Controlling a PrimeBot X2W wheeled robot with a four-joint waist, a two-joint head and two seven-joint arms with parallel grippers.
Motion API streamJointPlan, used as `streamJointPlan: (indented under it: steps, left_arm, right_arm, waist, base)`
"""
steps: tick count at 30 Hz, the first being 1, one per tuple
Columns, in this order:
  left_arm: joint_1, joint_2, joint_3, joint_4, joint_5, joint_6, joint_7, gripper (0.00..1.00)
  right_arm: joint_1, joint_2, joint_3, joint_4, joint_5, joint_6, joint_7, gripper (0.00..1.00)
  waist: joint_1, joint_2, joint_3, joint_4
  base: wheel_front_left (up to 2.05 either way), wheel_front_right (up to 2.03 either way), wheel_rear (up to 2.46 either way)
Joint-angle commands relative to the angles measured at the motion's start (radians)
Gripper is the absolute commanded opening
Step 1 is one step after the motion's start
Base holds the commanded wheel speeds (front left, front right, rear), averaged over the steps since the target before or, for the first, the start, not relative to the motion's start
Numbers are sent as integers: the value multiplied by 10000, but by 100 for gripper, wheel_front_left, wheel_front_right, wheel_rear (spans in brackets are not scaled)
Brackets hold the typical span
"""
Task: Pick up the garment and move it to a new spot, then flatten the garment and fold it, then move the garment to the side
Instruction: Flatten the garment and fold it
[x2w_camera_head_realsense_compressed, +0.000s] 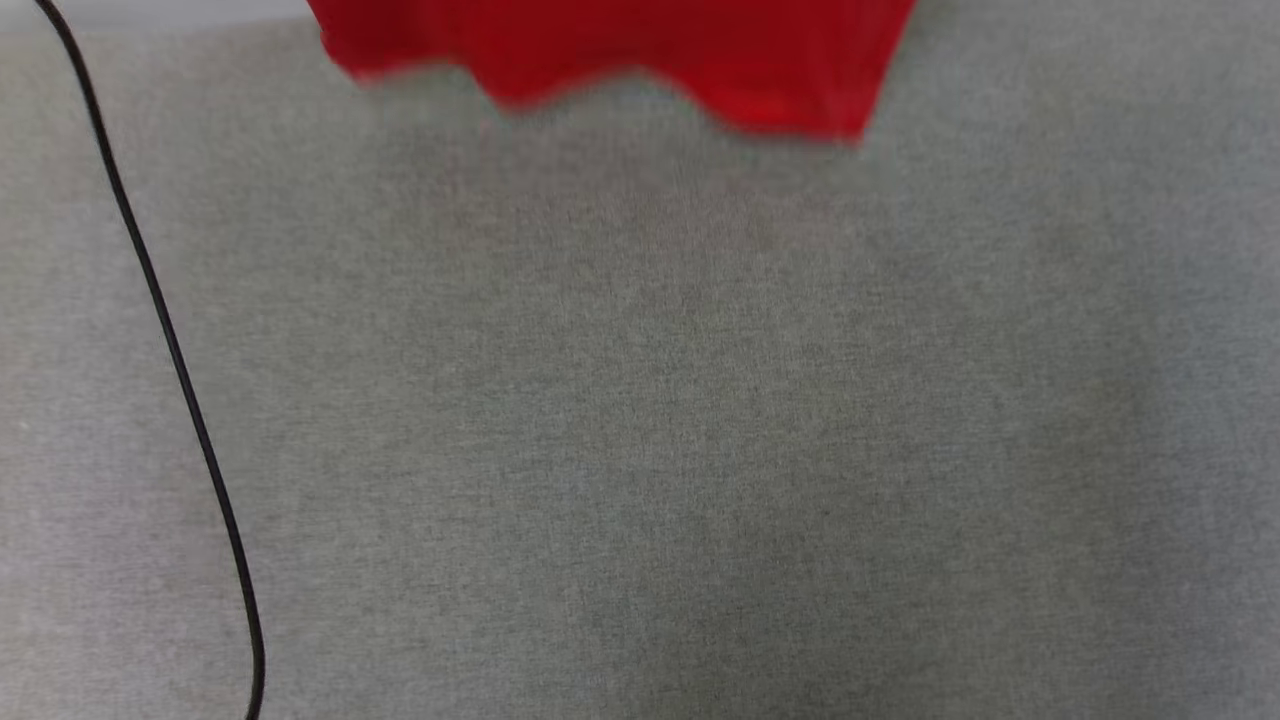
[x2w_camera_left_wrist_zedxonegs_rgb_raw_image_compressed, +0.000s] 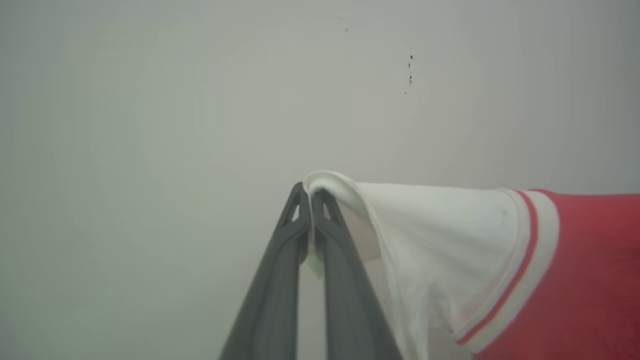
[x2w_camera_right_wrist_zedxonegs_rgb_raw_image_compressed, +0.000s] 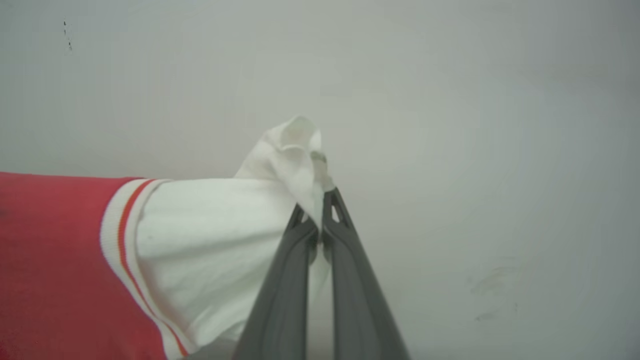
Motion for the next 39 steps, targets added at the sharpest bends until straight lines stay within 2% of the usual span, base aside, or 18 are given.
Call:
streamJointPlan:
  steps: [1,7,12,20,29,39]
  left_arm:
    - [-131,81,73,75,-33,9,-51,0]
    - [-1531,288,-23,687,47,-57,-284,0]
    - [-1886,212,-160,1304,-167,-109,-466,0]
    - [-1116,-178,-690,2088,-1088,-149,-590,0]
    - [1611,-334,-1844,1642,-2766,-153,-706,0]
    - [5304,42,-2545,540,-3789,-154,-1541,0]
  right_arm:
    - [-184,16,-62,74,-51,-14,-76,0]
    - [-1838,277,-43,966,-260,-16,-642,0]
    - [-2506,591,158,1675,-305,-13,-1063,0]
    - [-2112,860,777,3007,28,-14,-1713,0]
    - [-88,946,1906,3722,1341,-13,-2386,0]
    - [3884,368,3052,2609,3221,-11,-2599,0]
  waist:
    - [-2,0,380,-57]
    - [-2,0,1224,-133]
    - [-2,0,1912,-110]
    - [-2,0,2167,-20]
    - [-2,0,1539,134]
    - [-2,0,164,192]
  base:
    - [0,0,0]
    - [0,0,0]
    - [0,0,0]
    - [0,0,0]
    - [0,0,0]
    - [0,0,0]
